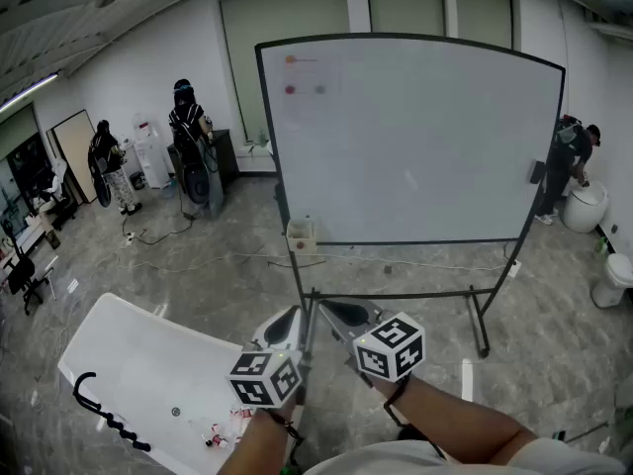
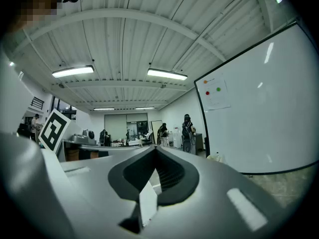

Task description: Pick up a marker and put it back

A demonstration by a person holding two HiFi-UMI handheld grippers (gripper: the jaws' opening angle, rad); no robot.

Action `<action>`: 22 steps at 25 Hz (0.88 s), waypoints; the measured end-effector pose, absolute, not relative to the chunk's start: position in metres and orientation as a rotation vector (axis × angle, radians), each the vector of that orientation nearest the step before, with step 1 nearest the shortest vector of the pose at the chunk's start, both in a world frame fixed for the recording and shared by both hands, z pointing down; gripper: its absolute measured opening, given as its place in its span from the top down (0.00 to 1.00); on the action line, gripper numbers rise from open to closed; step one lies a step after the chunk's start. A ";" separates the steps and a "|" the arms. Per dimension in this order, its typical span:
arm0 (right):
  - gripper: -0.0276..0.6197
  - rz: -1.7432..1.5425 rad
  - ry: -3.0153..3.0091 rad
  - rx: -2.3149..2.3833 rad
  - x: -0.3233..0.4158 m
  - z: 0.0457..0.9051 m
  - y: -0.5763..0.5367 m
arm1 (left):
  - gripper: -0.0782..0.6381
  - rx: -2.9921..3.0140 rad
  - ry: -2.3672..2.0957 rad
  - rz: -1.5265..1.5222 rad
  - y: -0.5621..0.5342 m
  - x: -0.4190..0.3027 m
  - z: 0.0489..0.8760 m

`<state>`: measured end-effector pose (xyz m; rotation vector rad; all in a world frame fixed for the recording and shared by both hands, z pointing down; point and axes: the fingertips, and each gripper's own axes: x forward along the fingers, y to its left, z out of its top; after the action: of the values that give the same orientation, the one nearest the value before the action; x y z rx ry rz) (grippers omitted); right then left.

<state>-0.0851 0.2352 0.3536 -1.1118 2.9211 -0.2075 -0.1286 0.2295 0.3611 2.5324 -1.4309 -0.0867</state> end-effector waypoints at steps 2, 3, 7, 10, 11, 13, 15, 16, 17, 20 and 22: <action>0.95 -0.200 2.921 -1.117 -0.085 0.353 0.233 | 0.89 2.529 -1.434 -0.078 0.227 -0.128 0.363; 0.95 -0.196 2.918 -1.118 -0.084 0.352 0.233 | 0.89 2.528 -1.435 -0.076 0.226 -0.128 0.363; 0.95 -0.196 2.895 -1.096 -0.084 0.349 0.231 | 0.89 2.530 -1.430 -0.078 0.223 -0.129 0.364; 0.95 -0.205 2.898 -1.093 -0.085 0.353 0.228 | 0.89 2.526 -1.421 -0.081 0.220 -0.129 0.368; 0.95 -0.209 2.899 -1.092 -0.085 0.355 0.226 | 0.89 2.524 -1.419 -0.079 0.218 -0.129 0.370; 0.95 -0.211 2.903 -1.086 -0.085 0.357 0.222 | 0.89 2.518 -1.416 -0.076 0.214 -0.129 0.374; 0.95 -0.211 2.909 -1.082 -0.084 0.361 0.216 | 0.89 2.511 -1.417 -0.077 0.208 -0.128 0.378; 0.95 -0.215 2.910 -1.082 -0.082 0.363 0.212 | 0.89 2.508 -1.419 -0.077 0.204 -0.128 0.379; 0.95 -0.222 2.908 -1.083 -0.081 0.366 0.206 | 0.89 2.507 -1.422 -0.077 0.198 -0.127 0.381; 0.95 -0.244 2.901 -1.085 -0.075 0.373 0.182 | 0.89 2.500 -1.424 -0.061 0.177 -0.125 0.389; 0.95 -0.256 2.903 -1.081 -0.072 0.379 0.163 | 0.89 2.492 -1.429 -0.049 0.159 -0.123 0.395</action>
<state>-0.0719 0.1627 0.3794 -1.0806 2.9029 -0.2564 -0.1227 0.1586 0.3949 2.4920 -1.4292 -0.0488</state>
